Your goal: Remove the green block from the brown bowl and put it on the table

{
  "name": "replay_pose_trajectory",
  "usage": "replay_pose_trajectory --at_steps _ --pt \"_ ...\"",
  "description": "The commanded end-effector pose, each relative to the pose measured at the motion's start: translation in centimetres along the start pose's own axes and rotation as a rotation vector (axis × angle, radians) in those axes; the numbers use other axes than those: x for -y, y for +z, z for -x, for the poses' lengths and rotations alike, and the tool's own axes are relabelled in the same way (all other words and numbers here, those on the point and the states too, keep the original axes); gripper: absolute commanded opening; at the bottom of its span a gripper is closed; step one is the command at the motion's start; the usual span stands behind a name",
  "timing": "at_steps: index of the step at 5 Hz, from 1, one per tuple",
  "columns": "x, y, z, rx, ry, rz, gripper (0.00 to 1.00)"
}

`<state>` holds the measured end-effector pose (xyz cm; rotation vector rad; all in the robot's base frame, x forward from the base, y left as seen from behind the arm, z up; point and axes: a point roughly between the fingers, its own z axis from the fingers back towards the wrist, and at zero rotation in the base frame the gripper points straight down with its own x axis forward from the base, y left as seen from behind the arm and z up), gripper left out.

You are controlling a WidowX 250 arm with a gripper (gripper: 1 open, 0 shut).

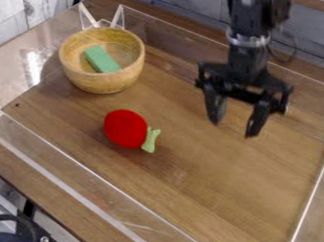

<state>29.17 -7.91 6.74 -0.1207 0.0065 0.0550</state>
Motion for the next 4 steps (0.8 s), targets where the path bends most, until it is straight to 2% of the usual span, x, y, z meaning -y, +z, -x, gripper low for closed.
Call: replay_pose_trajectory --at_steps 1,2,3,4 --pt "0.6 -0.4 -0.7 0.034 0.013 0.000 0.00" --pt "0.2 -0.2 0.1 0.022 -0.005 -0.003 1.00" --pt "0.1 0.2 0.9 0.011 -0.031 -0.005 1.00" --pt "0.2 0.9 0.3 0.007 0.008 -0.008 1.00"
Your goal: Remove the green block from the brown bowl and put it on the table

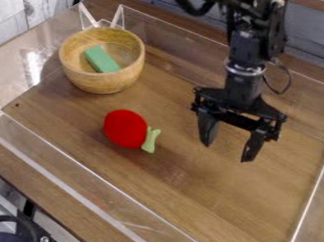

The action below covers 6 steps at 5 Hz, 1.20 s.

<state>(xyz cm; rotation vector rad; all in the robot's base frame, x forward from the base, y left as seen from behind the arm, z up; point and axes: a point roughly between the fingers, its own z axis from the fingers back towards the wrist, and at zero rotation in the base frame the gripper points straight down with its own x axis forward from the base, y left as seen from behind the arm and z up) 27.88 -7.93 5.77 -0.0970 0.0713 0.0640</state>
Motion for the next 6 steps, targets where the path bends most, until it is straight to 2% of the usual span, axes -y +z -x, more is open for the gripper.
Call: replay_pose_trajectory --at_steps 1,2,3,4,5,6 --pt "0.0 2.8 -1.5 0.068 0.024 0.005 1.00" --pt "-1.4 4.1 -2.8 0.074 0.012 0.004 0.00" --pt "-2.5 3.8 -4.0 0.072 0.023 0.003 0.00" --pt "-2.7 3.7 -4.7 0.063 0.066 -0.003 1.00" --pt "-4.6 4.2 -4.4 0.060 0.086 -0.009 1.00" --pt "-8.4 5.2 -4.1 0.072 0.122 -0.017 1.00"
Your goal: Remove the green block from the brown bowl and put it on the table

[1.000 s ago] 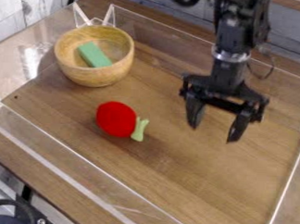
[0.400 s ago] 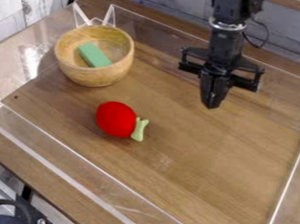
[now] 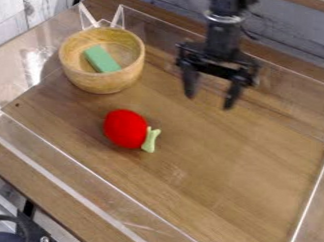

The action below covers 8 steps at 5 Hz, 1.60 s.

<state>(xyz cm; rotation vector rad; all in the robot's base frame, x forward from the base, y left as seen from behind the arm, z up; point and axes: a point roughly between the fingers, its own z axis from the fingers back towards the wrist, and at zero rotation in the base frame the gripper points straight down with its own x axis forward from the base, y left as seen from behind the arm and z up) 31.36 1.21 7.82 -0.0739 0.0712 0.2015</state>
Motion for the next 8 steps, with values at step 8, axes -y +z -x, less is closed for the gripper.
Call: replay_pose_trajectory --at_steps 8 --pt "-19.3 0.1 -5.1 0.101 0.278 0.002 1.00"
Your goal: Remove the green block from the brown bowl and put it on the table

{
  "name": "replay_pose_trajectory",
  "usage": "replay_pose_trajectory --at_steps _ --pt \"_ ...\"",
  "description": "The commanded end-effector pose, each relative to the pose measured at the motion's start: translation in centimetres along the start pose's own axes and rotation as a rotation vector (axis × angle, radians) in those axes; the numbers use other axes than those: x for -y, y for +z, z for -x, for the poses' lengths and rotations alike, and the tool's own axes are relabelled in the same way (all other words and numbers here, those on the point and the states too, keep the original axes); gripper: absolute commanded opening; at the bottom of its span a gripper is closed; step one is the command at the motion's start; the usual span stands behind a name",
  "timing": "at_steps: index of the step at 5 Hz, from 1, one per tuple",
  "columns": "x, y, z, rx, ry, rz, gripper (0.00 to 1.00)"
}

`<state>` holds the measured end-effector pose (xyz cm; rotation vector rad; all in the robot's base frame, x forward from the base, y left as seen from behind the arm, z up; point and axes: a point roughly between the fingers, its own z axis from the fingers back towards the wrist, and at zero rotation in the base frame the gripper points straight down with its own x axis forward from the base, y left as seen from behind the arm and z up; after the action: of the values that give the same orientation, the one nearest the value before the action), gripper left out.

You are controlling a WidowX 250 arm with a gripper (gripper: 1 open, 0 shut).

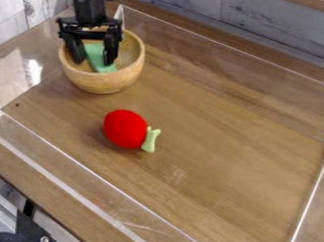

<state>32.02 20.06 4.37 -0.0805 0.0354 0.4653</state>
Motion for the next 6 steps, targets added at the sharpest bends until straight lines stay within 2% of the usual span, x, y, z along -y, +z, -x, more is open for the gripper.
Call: replay_pose_trajectory --at_steps 1,5,6 --pt "-1.1 2.2 -1.0 0.053 0.078 -0.015 1.00" --pt "-0.7 -0.8 -2.1 0.018 0.084 -0.029 1.00" --pt "-0.2 -0.1 -1.7 0.001 0.035 -0.028 1.00"
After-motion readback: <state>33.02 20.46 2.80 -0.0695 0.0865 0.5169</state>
